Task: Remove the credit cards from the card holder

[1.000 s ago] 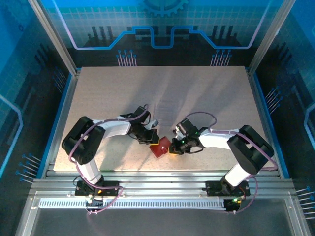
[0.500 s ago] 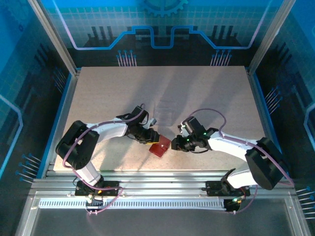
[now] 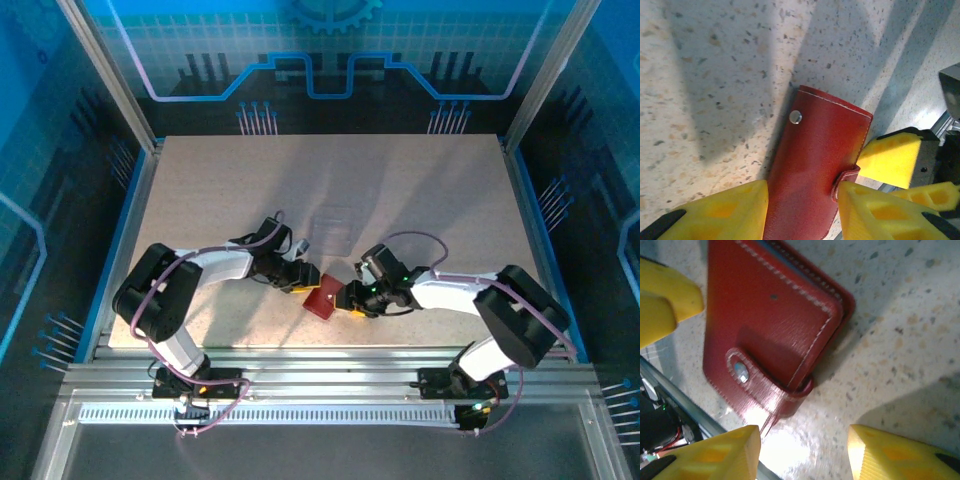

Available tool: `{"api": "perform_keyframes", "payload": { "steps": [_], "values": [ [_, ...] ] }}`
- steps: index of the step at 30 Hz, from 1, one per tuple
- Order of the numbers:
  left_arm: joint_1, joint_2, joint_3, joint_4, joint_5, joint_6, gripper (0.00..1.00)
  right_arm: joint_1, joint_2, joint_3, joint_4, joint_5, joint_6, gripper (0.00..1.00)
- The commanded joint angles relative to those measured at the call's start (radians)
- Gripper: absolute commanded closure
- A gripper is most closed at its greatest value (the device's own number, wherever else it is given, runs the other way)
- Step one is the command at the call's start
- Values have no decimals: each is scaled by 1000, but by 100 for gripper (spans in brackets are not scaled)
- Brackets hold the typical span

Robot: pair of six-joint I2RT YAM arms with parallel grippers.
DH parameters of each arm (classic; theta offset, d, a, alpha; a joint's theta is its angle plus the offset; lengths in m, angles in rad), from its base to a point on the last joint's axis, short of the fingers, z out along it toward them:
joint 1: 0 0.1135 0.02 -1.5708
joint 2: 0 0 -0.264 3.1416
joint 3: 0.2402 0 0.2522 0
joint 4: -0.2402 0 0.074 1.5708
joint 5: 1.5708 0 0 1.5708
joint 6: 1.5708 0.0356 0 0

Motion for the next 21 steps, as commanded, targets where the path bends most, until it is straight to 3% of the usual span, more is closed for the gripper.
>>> {"api": "perform_keyframes", "payload": {
  "steps": [1, 5, 12, 21],
  "values": [
    [20, -4, -16, 23, 42, -13, 58, 2, 64, 40, 64, -19, 12, 51],
    [43, -15, -34, 16, 43, -10, 58, -13, 131, 89, 97, -30, -3, 55],
    [56, -41, -55, 22, 49, -25, 62, -41, 259, 213, 138, -113, -34, 77],
    [57, -43, -54, 43, 71, -59, 67, -42, 161, 185, 1, -74, -50, 77]
  ]
}}
